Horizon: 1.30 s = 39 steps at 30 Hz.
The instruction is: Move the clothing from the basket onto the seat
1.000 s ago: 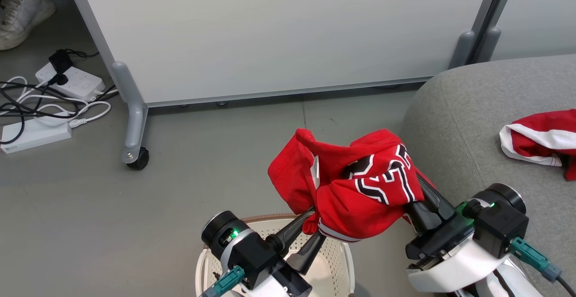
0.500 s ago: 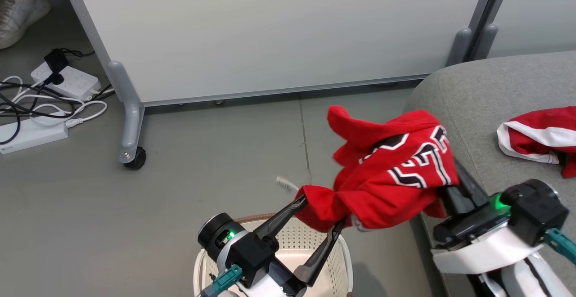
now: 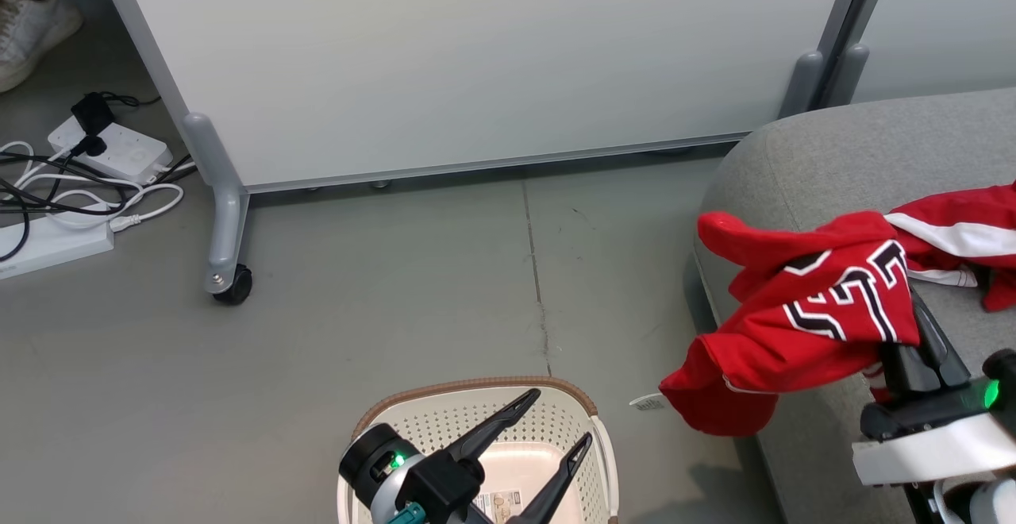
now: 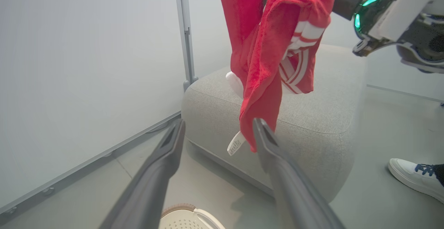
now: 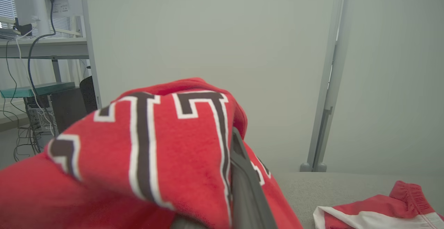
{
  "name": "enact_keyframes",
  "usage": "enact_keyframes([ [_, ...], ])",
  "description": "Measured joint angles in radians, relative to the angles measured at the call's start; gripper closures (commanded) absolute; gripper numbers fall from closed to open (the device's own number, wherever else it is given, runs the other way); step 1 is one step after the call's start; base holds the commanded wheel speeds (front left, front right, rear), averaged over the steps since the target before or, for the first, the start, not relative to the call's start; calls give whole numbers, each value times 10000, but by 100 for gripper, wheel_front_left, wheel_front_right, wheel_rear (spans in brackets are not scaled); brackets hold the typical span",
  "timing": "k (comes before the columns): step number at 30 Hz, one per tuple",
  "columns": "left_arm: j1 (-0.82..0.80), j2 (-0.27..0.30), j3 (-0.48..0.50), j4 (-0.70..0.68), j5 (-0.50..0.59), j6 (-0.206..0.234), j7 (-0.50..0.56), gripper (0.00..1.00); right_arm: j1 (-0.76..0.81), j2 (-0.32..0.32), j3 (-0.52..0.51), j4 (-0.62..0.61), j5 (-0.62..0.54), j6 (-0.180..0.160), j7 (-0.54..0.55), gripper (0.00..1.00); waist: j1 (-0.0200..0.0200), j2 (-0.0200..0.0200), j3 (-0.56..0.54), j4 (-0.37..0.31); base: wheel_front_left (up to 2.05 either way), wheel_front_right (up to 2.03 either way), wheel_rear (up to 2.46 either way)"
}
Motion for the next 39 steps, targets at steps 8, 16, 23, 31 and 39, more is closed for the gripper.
enact_keyframes([
  [8,250,58,-207,334,232,0,0,0,466,376,-441,407,-19,0,0,100,0,0,-20,-138,0,0,0],
  [16,565,-182,67,439,303,0,-2,0,533,477,-523,614,61,0,2,100,0,0,-49,-227,0,0,0],
  [23,583,-238,146,476,316,0,-2,0,500,401,-516,627,128,0,2,100,0,0,-46,-295,0,0,0],
  [31,589,-288,265,368,374,0,-2,0,398,326,-514,401,102,0,2,100,0,0,39,-1070,0,0,0],
  [39,372,-320,257,257,451,0,-2,0,381,295,-474,420,115,0,2,100,0,0,215,-2297,0,0,0],
])
